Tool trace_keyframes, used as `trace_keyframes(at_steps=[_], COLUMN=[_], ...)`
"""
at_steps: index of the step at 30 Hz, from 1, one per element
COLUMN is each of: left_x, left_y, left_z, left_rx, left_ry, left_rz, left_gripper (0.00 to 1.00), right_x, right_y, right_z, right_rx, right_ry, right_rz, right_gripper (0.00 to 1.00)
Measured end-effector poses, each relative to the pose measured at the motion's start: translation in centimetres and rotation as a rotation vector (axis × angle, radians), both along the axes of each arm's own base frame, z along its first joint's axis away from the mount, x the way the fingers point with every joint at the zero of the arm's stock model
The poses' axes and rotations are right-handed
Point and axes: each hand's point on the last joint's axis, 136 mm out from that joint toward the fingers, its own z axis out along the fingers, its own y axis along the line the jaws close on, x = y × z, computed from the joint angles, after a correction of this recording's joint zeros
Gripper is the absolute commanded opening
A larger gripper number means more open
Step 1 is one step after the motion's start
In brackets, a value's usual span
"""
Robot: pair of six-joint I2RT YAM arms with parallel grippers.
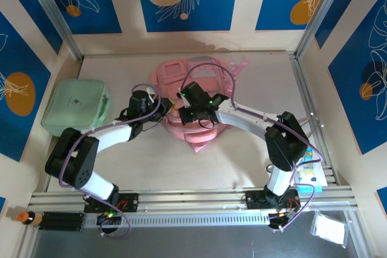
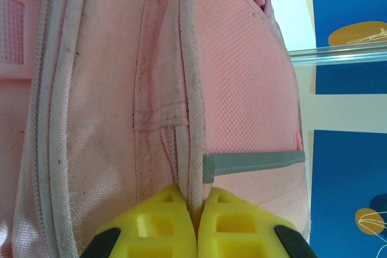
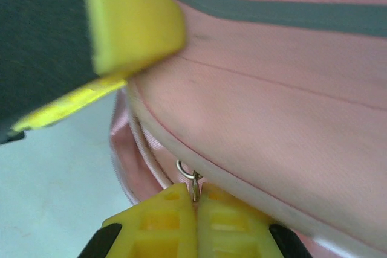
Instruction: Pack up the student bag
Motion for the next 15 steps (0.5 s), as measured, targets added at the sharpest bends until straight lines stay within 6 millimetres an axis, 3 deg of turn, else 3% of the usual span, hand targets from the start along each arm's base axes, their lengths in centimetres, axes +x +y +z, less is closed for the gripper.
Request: trace_keyframes(at_steps=[8, 12, 15], left_x=[0.0, 0.0, 0.0], left_y=[0.0, -0.1, 0.0], left_z=[-0.2, -0.2, -0.2], left_rx=[0.007, 0.006, 0.010], left_ry=[-0.001, 0.000, 0.001], left_rz=[-0.004, -0.007, -0.008], left_gripper=[0.00, 0.00, 0.00], right_x=[1.6, 1.7, 1.7], right_y=[-7.3, -7.9, -8.0], right_z=[0.6, 0.5, 0.1], right_rx=[-0.019, -0.027, -0.042], right_ry=[0.007, 0.015, 0.026], right_rz=[-0.197, -0.212, -0.224], right_gripper=[0.01, 0.17, 0.22])
